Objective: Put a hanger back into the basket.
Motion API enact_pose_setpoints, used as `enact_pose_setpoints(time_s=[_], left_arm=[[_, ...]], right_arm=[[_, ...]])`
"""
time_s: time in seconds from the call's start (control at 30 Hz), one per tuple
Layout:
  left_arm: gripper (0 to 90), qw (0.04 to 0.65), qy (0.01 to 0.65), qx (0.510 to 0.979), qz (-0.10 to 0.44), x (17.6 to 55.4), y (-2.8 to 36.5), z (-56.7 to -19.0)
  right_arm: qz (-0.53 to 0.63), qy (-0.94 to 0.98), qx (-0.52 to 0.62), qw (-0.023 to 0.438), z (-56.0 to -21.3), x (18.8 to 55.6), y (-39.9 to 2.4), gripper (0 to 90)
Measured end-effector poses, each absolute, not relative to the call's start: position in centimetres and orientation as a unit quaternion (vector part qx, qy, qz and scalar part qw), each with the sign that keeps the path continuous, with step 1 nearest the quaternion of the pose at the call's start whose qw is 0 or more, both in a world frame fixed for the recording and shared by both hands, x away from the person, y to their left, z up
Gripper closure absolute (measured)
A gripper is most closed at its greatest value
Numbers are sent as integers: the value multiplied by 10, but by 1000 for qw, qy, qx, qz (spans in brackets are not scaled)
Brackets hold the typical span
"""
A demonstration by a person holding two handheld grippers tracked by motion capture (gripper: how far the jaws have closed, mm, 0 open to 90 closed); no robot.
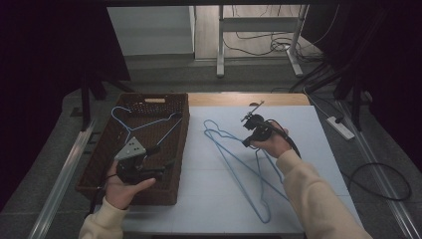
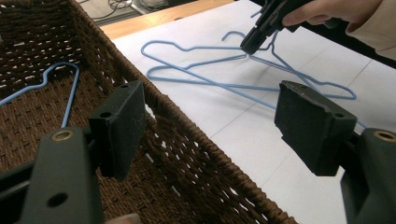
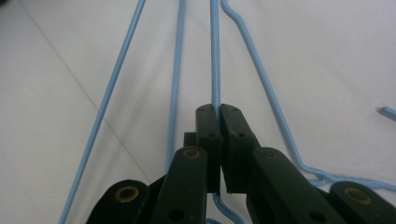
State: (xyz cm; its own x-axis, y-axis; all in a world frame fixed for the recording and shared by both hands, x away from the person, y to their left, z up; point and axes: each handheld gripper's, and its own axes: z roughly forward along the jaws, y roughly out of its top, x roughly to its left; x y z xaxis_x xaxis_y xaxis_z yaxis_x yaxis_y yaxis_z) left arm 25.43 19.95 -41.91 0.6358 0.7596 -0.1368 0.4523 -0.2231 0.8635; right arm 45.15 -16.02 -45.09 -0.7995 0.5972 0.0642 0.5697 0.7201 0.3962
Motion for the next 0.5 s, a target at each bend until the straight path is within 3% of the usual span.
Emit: enact_pose_setpoints(time_s=[0.5], left_arm=[[258, 490, 374, 770, 163, 245, 184, -405]], right_arm=[[249, 905, 345, 22, -417, 438, -166, 881]])
